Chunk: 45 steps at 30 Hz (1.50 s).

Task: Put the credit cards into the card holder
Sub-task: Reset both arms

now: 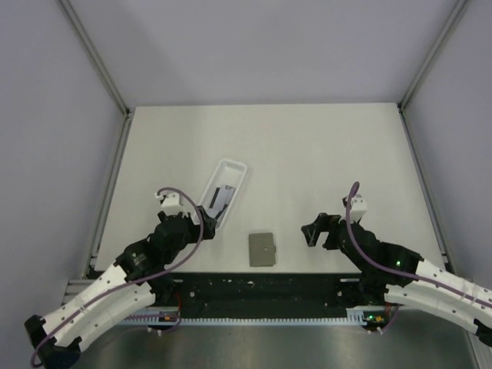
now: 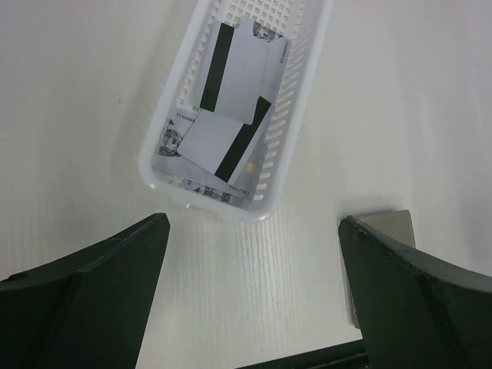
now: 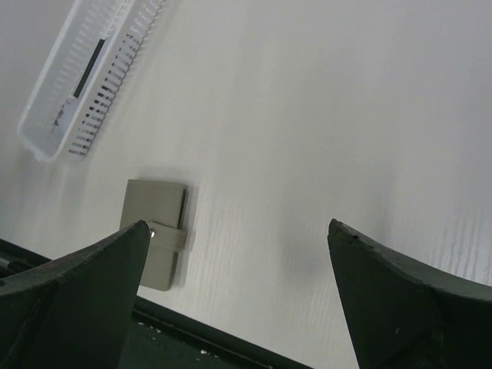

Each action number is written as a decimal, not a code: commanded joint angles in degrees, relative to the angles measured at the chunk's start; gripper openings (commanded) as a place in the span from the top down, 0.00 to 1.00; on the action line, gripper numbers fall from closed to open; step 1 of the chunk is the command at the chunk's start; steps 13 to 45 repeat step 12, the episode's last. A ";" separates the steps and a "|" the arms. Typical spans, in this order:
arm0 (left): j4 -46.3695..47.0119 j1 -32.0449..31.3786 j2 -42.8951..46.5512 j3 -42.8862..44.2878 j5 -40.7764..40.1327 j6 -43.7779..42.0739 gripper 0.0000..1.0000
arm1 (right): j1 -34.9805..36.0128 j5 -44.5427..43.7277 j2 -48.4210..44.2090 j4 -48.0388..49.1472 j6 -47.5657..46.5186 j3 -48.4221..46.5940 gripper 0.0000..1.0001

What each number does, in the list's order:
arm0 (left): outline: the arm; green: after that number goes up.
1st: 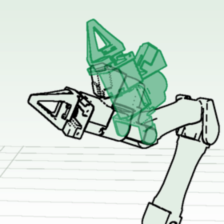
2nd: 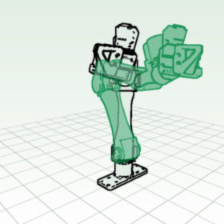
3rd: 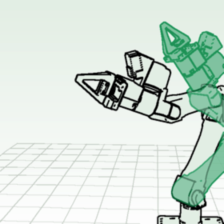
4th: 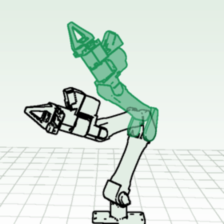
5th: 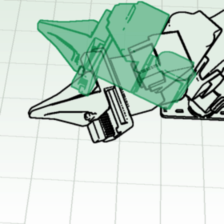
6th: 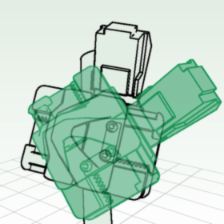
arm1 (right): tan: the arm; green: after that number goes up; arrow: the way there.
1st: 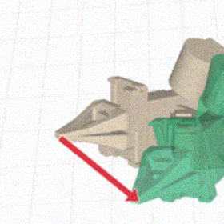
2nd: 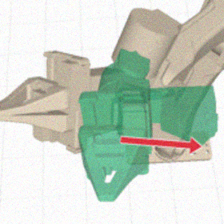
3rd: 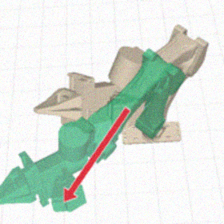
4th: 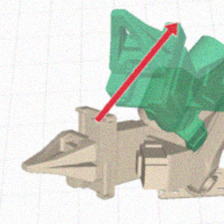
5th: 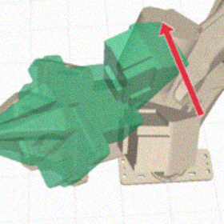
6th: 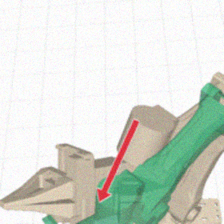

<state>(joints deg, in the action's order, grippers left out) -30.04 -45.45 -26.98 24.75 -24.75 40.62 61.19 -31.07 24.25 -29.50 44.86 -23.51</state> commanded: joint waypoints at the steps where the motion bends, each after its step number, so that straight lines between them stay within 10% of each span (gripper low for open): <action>1: 0.16 0.19 3.33 -1.02 -0.82 1.13 0.01 | -0.63 -3.47 -1.49 -0.83 2.25 0.39 0.01; 45: 0.25 0.28 4.31 0.03 -0.91 0.69 0.01 | -0.81 -4.61 -0.43 -1.00 0.32 -1.54 0.01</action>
